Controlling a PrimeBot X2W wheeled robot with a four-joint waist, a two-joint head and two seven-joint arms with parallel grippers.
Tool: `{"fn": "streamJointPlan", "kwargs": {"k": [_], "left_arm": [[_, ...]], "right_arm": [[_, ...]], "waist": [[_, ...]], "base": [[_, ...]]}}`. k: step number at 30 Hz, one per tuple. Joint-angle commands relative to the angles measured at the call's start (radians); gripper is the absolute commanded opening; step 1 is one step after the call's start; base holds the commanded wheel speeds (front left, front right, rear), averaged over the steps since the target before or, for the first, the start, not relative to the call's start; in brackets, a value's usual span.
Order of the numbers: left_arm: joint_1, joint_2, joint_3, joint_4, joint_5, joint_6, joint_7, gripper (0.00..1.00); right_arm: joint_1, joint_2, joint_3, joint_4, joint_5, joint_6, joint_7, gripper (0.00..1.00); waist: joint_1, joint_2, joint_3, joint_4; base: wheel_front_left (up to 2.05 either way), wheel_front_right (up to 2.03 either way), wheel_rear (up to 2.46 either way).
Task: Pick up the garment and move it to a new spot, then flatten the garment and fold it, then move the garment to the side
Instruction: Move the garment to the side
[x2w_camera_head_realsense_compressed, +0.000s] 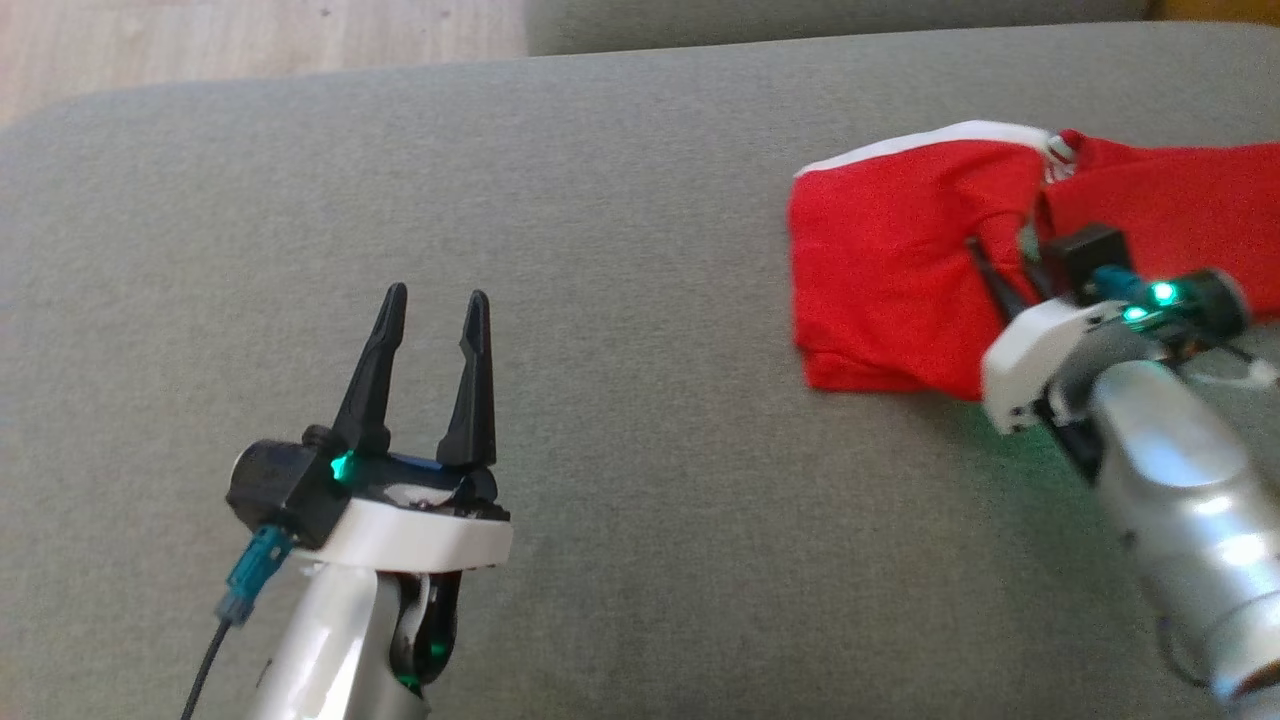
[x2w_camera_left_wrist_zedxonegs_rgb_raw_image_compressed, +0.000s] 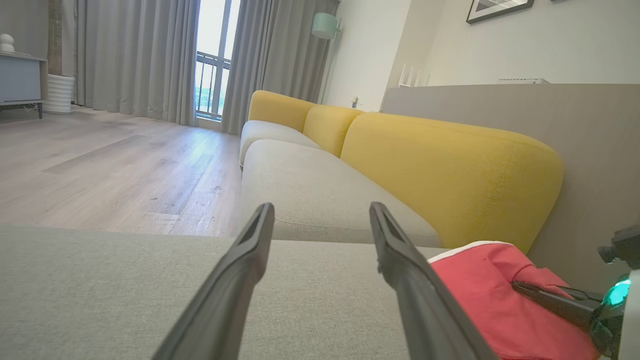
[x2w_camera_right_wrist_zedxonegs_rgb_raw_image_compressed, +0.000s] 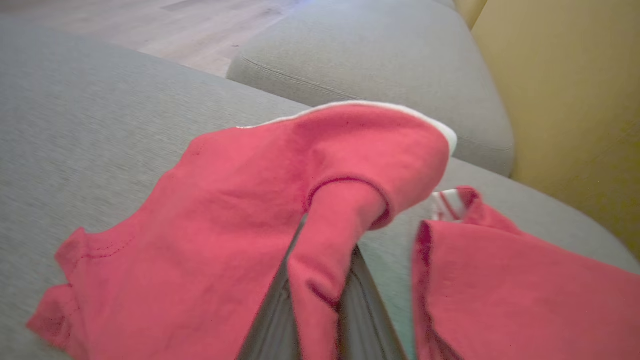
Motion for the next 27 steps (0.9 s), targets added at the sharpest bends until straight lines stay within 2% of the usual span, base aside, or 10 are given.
{"fn": "streamJointPlan", "kwargs": {"k": [1, 8, 14, 17, 23, 27], "left_arm": [[-0.008, 0.006, 0.039, -0.038, 0.009, -0.004, -0.005, 1.00], [-0.020, 0.006, 0.040, -0.049, 0.013, -0.009, -0.005, 1.00], [-0.045, 0.006, 0.030, -0.048, 0.015, -0.015, -0.005, 1.00], [-0.056, 0.006, 0.028, -0.045, 0.016, -0.017, -0.005, 1.00], [-0.076, 0.006, 0.020, -0.041, 0.014, -0.022, -0.005, 1.00], [-0.081, 0.006, 0.017, -0.039, 0.015, -0.024, -0.005, 1.00]], "right_arm": [[-0.029, -0.037, 0.028, -0.043, 0.001, -0.001, 0.009, 0.00], [-0.042, -0.242, 0.133, -0.150, 0.079, -0.001, 0.096, 0.00], [-0.046, -0.437, 0.236, -0.227, 0.180, -0.001, 0.171, 0.00], [-0.052, -0.527, 0.295, -0.250, 0.172, -0.001, 0.182, 0.00], [-0.074, -0.623, 0.327, -0.220, 0.170, -0.001, 0.203, 0.00], [-0.080, -0.638, 0.323, -0.191, 0.165, -0.001, 0.208, 0.00]], "waist": [[0.0001, -0.0001, -0.001, -0.020], [0.0001, -0.0001, 0.039, -0.041], [0.0001, -0.0001, 0.086, -0.029], [0.0001, -0.0001, 0.105, -0.018], [0.0001, -0.0001, 0.138, 0.004], [0.0001, -0.0001, 0.149, 0.013]], "base": [[0.00, 0.00, 0.00], [0.00, 0.00, 0.00], [0.00, 0.00, 0.00], [0.00, 0.00, 0.00], [0.00, 0.00, 0.00], [0.00, 0.00, 0.00]]}}
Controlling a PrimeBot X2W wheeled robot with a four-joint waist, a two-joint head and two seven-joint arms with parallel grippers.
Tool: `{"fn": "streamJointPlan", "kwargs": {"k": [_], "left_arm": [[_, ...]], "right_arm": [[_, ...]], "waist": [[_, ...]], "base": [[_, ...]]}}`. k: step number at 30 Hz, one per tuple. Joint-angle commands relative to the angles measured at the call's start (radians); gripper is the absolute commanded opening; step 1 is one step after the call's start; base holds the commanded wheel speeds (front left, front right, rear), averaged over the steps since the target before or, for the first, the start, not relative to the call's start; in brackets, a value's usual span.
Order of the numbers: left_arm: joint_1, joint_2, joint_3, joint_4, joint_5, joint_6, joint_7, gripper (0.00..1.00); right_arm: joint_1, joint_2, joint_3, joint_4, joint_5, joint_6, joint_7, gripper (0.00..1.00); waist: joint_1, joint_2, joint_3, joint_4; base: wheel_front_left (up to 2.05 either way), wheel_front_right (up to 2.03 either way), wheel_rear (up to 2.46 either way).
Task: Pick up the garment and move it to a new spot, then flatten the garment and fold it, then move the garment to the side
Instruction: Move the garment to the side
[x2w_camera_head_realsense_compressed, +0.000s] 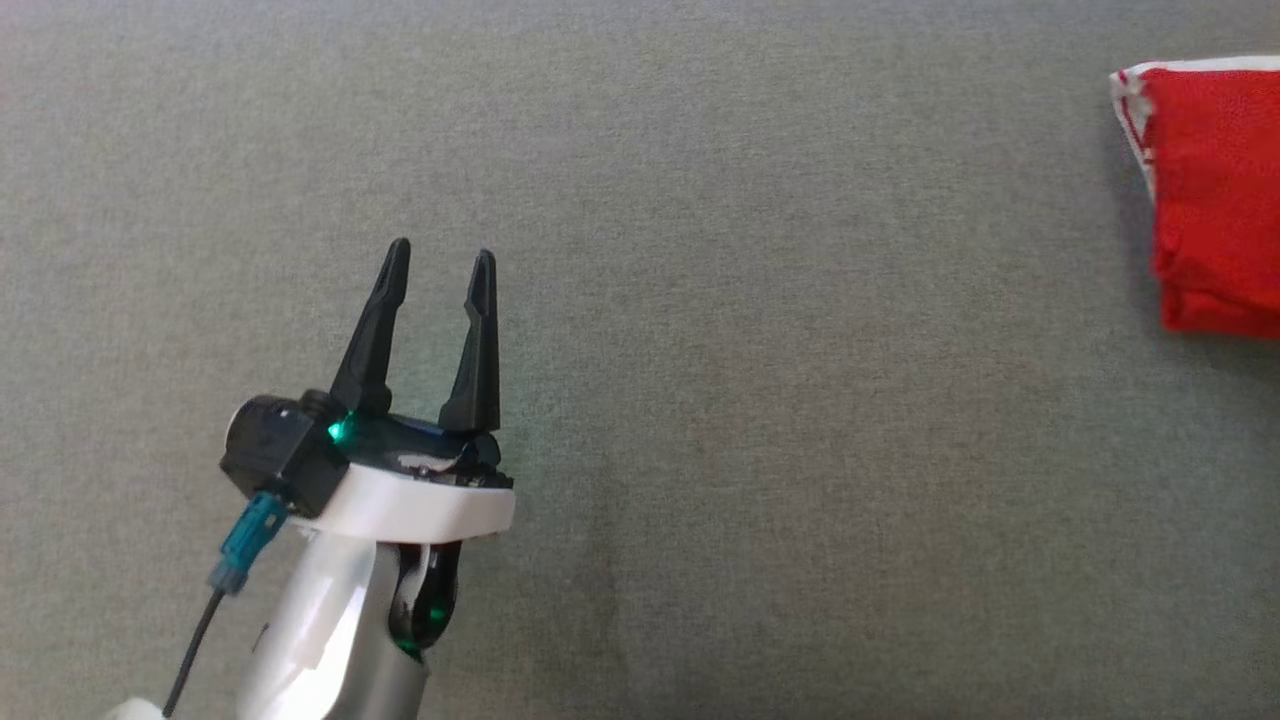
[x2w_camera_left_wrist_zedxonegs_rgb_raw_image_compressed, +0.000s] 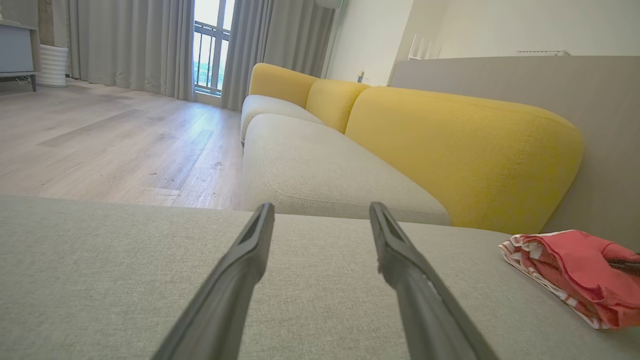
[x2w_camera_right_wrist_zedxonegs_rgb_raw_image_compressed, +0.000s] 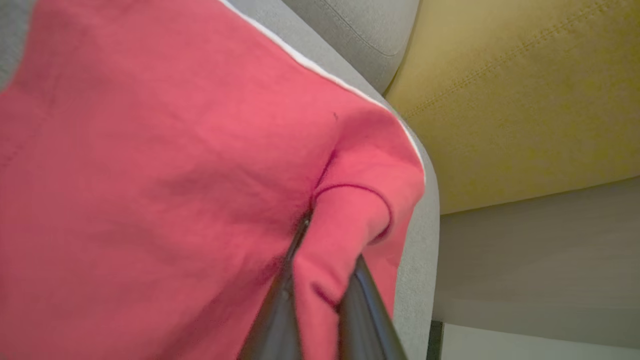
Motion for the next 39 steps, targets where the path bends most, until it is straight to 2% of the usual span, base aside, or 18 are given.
{"fn": "streamJointPlan", "kwargs": {"k": [1, 11, 12, 13, 14, 20, 23, 26, 34, 39], "left_arm": [[-0.030, 0.007, 0.023, -0.026, 0.008, -0.007, -0.005, 1.00], [-0.047, 0.007, 0.021, -0.024, 0.007, -0.010, -0.005, 1.00], [-0.049, 0.007, 0.020, -0.024, 0.006, -0.011, -0.005, 1.00], [-0.050, 0.007, 0.020, -0.023, 0.006, -0.011, -0.005, 1.00], [-0.051, 0.007, 0.021, -0.022, 0.006, -0.011, -0.005, 1.00], [-0.050, 0.007, 0.036, -0.012, 0.012, -0.012, -0.005, 1.00], [-0.048, 0.007, 0.055, -0.013, 0.019, -0.012, -0.005, 1.00], [-0.039, 0.007, 0.068, -0.016, 0.022, -0.012, -0.005, 1.00], [-0.002, 0.007, 0.103, -0.041, 0.020, -0.008, -0.005, 1.00], [0.032, 0.007, 0.123, -0.055, 0.005, -0.001, -0.005, 1.00]], "right_arm": [[0.001, -0.054, -0.001, -0.001, -0.006, -0.001, 0.003, 0.00], [-0.050, -0.071, -0.048, 0.065, -0.104, -0.001, -0.037, 0.00], [-0.054, -0.067, -0.057, 0.071, -0.115, -0.001, -0.043, 0.11], [-0.056, -0.062, -0.068, 0.077, -0.124, -0.001, -0.050, 0.82], [-0.059, -0.055, -0.080, 0.084, -0.132, -0.001, -0.054, 1.00], [-0.075, -0.012, -0.144, 0.114, -0.205, -0.001, -0.074, 1.00], [-0.104, 0.018, -0.220, 0.099, -0.263, -0.001, -0.113, 1.00], [-0.106, 0.076, -0.315, 0.074, -0.308, -0.001, -0.151, 1.00], [0.008, 0.304, -0.596, -0.091, -0.301, -0.001, -0.240, 1.00], [0.151, 0.471, -0.716, -0.257, -0.262, -0.001, -0.256, 1.00]], "waist": [[-0.0001, 0.0000, 0.005, 0.005], [-0.0001, 0.0000, 0.038, 0.020], [-0.0001, 0.0000, 0.039, 0.021], [-0.0001, 0.0000, 0.040, 0.021], [-0.0001, 0.0000, 0.040, 0.019], [-0.0001, 0.0000, 0.015, -0.001], [-0.0001, 0.0000, -0.004, -0.019], [-0.0001, 0.0000, -0.033, -0.037], [-0.0001, 0.0000, -0.112, -0.070], [-0.0001, 0.0000, -0.161, -0.085]], "base": [[0.00, 0.00, 0.00], [0.00, 0.00, 0.00], [0.00, 0.00, 0.00], [0.00, 0.00, 0.00], [0.00, 0.00, 0.00], [0.00, 0.00, 0.00], [0.00, 0.00, 0.00], [0.00, 0.00, 0.00], [0.00, 0.00, 0.00], [0.00, 0.00, 0.00]]}}
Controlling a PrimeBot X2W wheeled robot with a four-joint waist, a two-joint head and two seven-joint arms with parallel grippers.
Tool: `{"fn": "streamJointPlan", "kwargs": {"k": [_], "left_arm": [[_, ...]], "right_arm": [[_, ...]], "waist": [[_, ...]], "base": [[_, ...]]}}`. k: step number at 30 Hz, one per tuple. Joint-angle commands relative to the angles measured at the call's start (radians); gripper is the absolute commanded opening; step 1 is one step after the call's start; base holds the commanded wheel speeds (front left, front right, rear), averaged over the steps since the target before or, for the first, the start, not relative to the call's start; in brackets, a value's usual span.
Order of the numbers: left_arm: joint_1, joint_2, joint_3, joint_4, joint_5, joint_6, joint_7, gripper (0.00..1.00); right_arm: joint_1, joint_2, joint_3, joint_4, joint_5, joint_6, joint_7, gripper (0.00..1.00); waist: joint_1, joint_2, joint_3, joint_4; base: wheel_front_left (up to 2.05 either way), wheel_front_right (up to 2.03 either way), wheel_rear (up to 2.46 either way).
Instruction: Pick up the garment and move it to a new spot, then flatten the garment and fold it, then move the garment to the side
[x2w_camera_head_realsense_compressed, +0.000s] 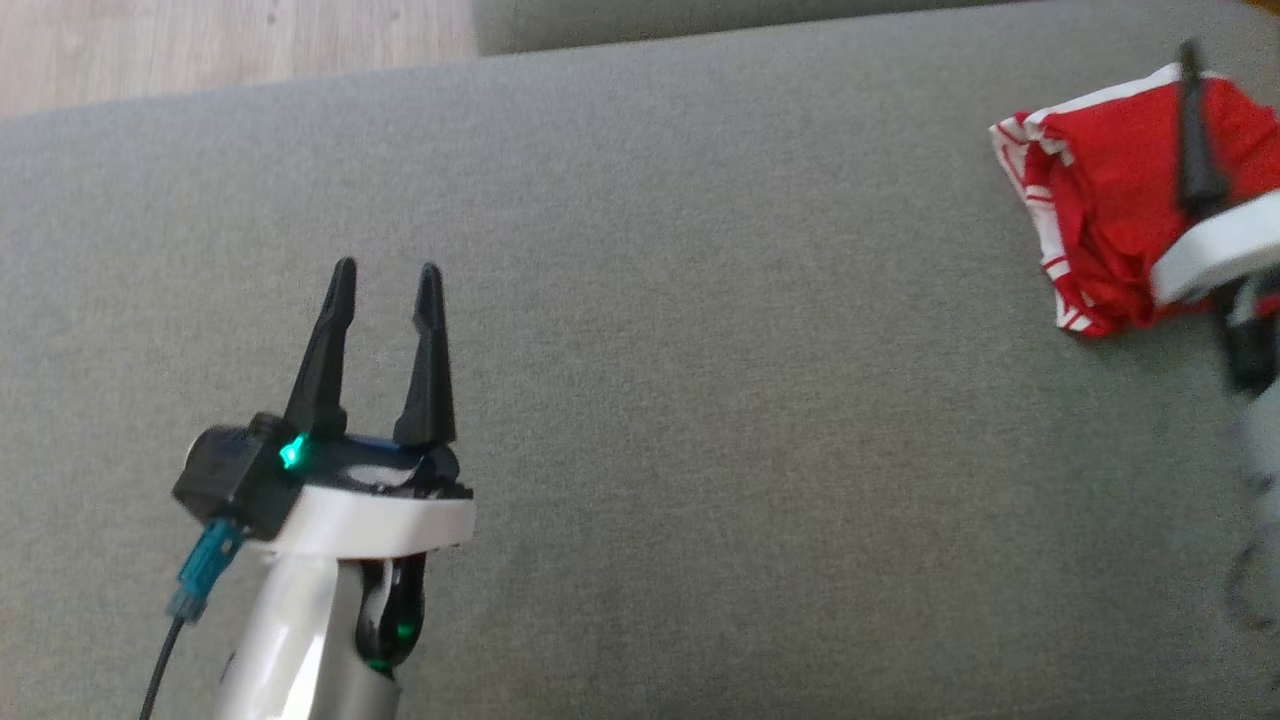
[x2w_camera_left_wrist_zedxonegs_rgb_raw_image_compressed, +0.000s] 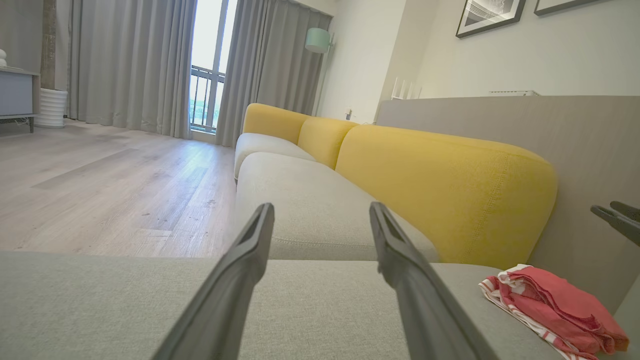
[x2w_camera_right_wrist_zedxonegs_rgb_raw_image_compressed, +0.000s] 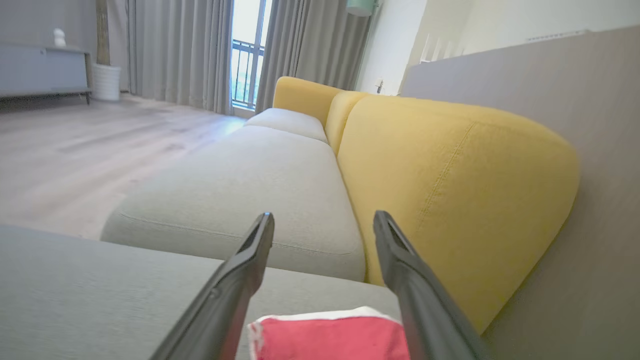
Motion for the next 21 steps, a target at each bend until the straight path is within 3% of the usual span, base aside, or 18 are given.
{"fn": "streamJointPlan", "kwargs": {"k": [1, 10, 21], "left_arm": [[-0.001, 0.007, 0.046, -0.042, -0.009, 0.006, -0.005, 1.00], [0.052, 0.007, 0.062, -0.039, -0.004, 0.019, -0.005, 1.00], [0.107, 0.007, 0.076, -0.044, -0.016, 0.047, -0.005, 1.00]], "right_arm": [[0.045, 0.053, -0.022, -0.078, 0.021, -0.001, -0.014, 1.00], [0.294, 0.253, -0.079, -0.302, 0.010, -0.001, -0.016, 1.00], [0.475, 0.305, -0.066, -0.405, 0.022, -0.001, -0.019, 1.00]], "waist": [[0.0001, 0.0000, -0.031, -0.013], [0.0001, 0.0000, -0.080, -0.029], [0.0001, 0.0000, -0.105, -0.027]], "base": [[0.00, 0.00, 0.00], [0.00, 0.00, 0.00], [0.00, 0.00, 0.00]]}}
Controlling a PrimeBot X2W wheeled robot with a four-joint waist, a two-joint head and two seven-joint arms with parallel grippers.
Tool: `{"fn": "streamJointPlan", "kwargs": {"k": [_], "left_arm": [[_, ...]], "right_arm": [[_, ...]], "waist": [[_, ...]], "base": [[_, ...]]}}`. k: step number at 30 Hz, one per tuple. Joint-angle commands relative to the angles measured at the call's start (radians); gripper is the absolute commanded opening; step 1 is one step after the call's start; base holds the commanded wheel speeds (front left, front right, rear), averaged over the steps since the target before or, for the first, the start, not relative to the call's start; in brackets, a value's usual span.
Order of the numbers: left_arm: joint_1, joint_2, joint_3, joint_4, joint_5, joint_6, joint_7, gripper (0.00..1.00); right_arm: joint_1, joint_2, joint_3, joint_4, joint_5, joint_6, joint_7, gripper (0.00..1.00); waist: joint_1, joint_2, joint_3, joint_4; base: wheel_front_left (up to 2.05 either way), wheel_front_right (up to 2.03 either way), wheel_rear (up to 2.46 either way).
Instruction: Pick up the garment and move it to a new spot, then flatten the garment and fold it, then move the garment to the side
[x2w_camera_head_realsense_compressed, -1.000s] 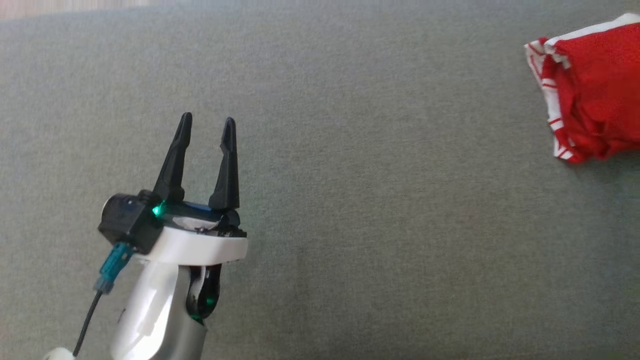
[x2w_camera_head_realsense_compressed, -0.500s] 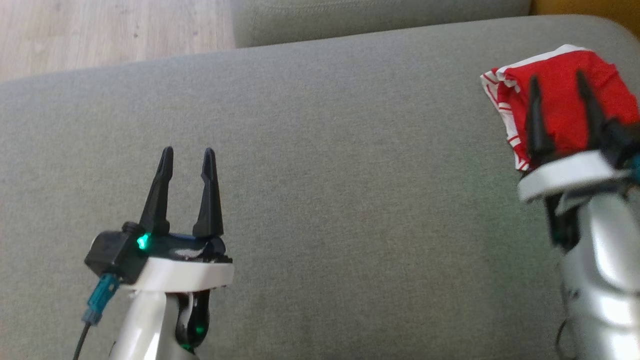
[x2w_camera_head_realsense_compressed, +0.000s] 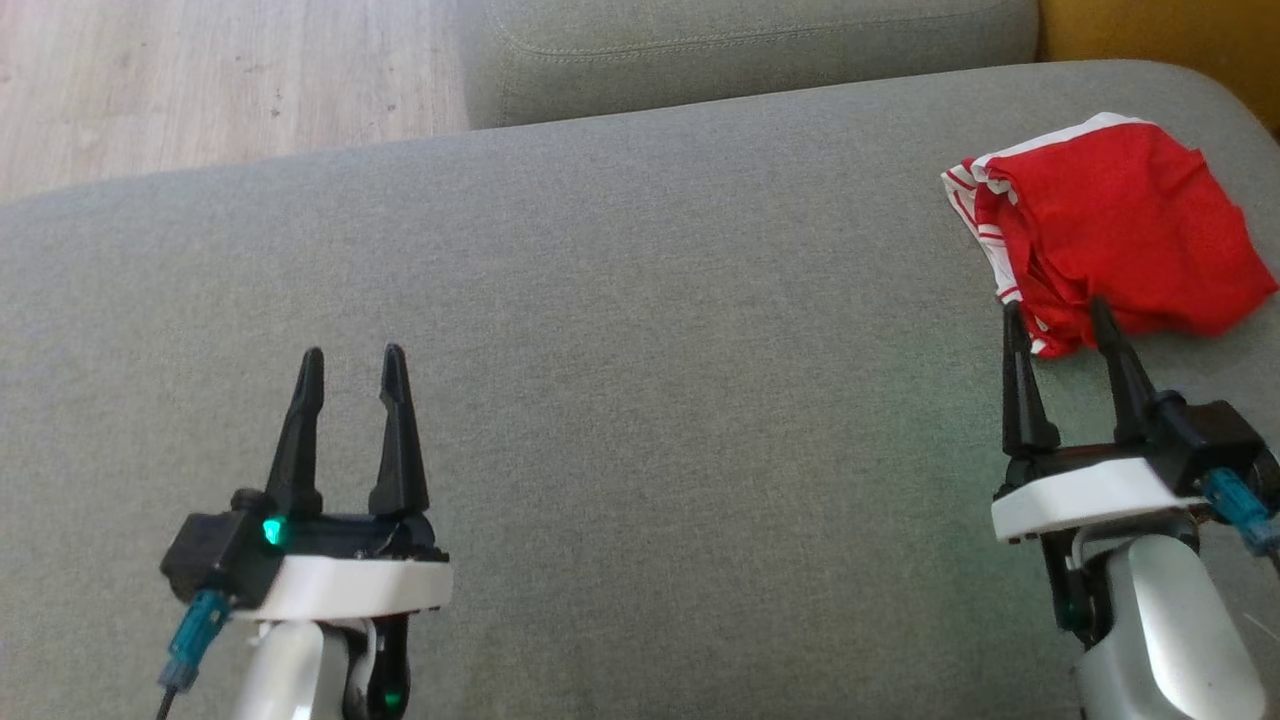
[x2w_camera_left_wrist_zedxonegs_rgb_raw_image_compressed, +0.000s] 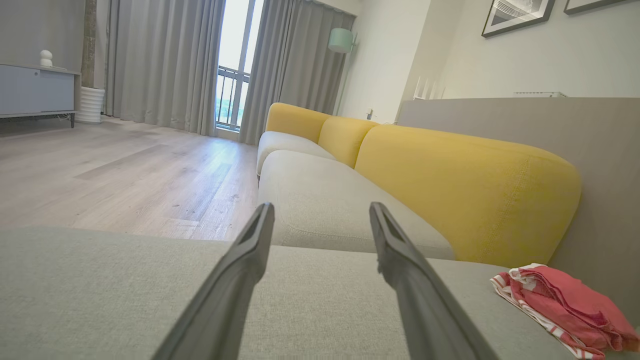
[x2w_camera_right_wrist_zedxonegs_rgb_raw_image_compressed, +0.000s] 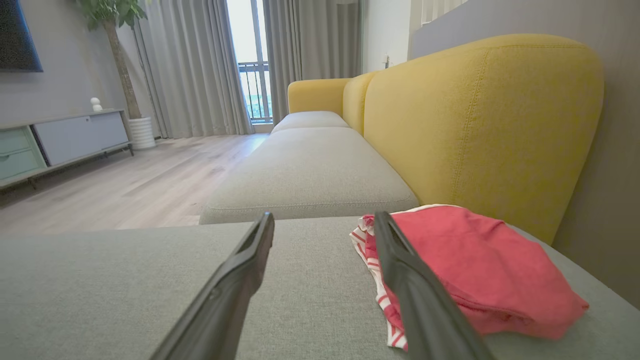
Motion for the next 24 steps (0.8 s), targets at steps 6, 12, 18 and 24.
{"fn": "streamJointPlan", "kwargs": {"k": [6, 12, 18, 24], "left_arm": [[-0.010, 0.006, 0.027, -0.026, 0.001, -0.001, -0.005, 1.00], [-0.015, 0.006, 0.018, -0.026, 0.012, -0.019, -0.005, 1.00], [-0.017, 0.006, 0.049, -0.056, -0.010, -0.016, -0.005, 1.00], [0.020, -0.001, 0.019, 0.021, -0.029, -0.009, 0.001, 0.00]], "right_arm": [[-0.010, 0.007, 0.036, -0.063, 0.049, -0.001, -0.012, 1.00], [-0.006, 0.008, 0.033, -0.068, 0.046, -0.001, -0.013, 1.00], [-0.008, 0.008, 0.029, -0.069, 0.042, -0.001, -0.013, 1.00], [0.026, 0.009, 0.006, 0.016, 0.043, 0.000, -0.001, 0.00]], "waist": [[0.0001, -0.0001, 0.000, 0.005], [0.0001, -0.0001, 0.003, 0.004], [0.0001, -0.0001, 0.008, 0.003], [0.0002, -0.0001, 0.010, 0.002]], "base": [[0.00, 0.00, 0.00], [0.00, 0.00, 0.00], [0.00, 0.00, 0.00], [0.00, 0.00, 0.00]]}}
